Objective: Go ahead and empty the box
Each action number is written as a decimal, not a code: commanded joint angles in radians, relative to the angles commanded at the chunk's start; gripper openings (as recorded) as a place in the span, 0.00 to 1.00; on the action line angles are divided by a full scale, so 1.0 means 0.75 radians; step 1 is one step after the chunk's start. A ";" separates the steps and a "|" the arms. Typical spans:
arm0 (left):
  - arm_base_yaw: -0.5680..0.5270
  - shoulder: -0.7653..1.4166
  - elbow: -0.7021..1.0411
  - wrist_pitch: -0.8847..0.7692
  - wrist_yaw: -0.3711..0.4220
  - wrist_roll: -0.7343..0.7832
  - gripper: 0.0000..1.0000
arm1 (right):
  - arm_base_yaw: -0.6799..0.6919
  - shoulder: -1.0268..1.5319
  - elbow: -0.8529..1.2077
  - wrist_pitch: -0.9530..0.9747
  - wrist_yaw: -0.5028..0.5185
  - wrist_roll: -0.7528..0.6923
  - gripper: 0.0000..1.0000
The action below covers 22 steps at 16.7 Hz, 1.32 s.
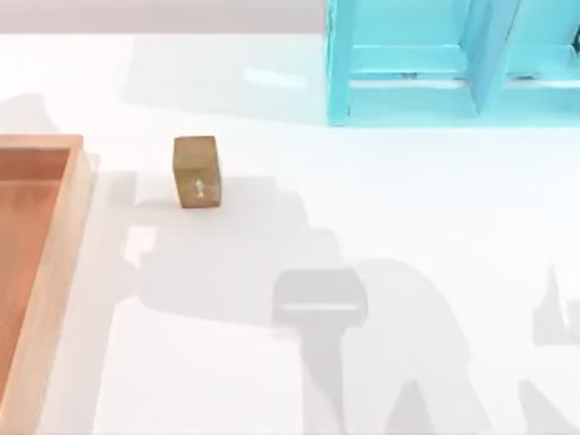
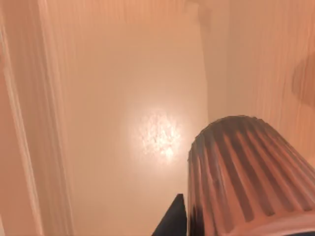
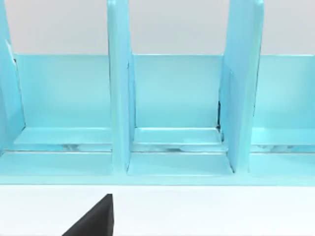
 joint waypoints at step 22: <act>-1.432 -0.038 -0.513 0.473 -0.005 -1.433 0.00 | 0.000 0.000 0.000 0.000 0.000 0.000 1.00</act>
